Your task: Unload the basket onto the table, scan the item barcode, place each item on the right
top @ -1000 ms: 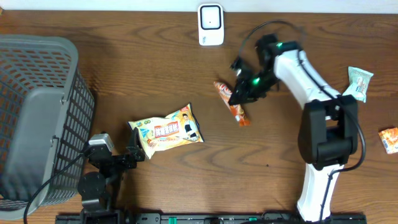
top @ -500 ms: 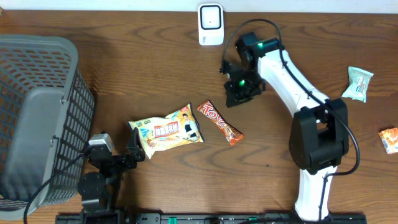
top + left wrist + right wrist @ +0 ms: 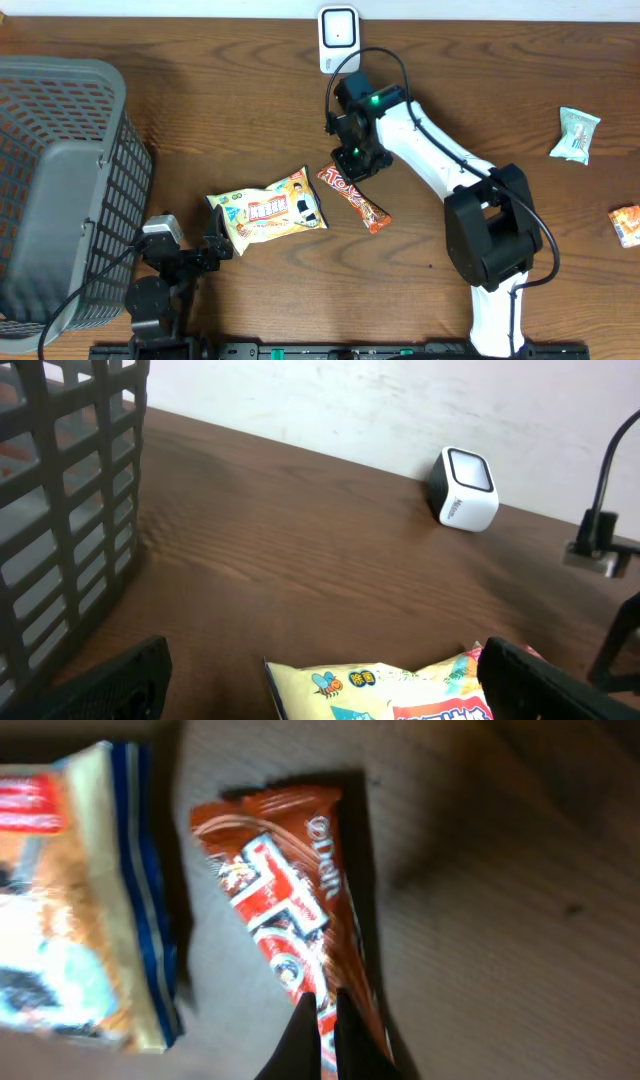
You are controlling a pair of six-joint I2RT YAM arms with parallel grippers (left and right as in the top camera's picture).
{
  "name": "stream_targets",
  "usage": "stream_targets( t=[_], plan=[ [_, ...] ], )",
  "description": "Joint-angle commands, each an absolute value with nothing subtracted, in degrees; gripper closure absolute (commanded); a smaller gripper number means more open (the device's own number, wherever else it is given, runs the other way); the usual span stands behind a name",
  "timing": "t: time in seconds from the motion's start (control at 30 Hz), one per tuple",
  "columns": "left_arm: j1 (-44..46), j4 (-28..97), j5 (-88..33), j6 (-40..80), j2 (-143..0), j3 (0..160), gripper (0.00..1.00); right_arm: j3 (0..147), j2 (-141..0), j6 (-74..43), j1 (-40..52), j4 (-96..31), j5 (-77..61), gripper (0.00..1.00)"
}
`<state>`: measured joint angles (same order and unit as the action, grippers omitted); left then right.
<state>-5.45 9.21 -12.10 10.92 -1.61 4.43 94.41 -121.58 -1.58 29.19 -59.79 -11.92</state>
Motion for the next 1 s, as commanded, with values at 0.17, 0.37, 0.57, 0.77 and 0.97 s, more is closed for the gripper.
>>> stream_targets(
  t=[0.17,0.37,0.57,0.77,0.97],
  plan=[
    [-5.3,9.8,-12.4,11.4,-1.4,3.1,0.02,87.2,-121.7,-7.7,29.4,-55.3,-3.5,0.99],
    [-5.3,9.8,-12.4,11.4,-1.4,3.1,0.02,94.5,-121.5,-9.1,29.2,-61.3,0.1,0.99],
    [-5.3,9.8,-12.4,11.4,-1.4,3.1,0.02,103.2,-119.3,-9.1,31.7,-69.9,-4.3,0.99],
    [-5.3,9.8,-12.4,11.4,-1.4,3.1,0.02,99.5,-119.4,-9.2,35.0,-67.8,-4.2,0.99],
    [-5.3,9.8,-12.4,11.4,-1.4,3.1,0.02,90.5,-119.4,-11.7,36.2,-58.6,0.5,0.99]
  ],
)
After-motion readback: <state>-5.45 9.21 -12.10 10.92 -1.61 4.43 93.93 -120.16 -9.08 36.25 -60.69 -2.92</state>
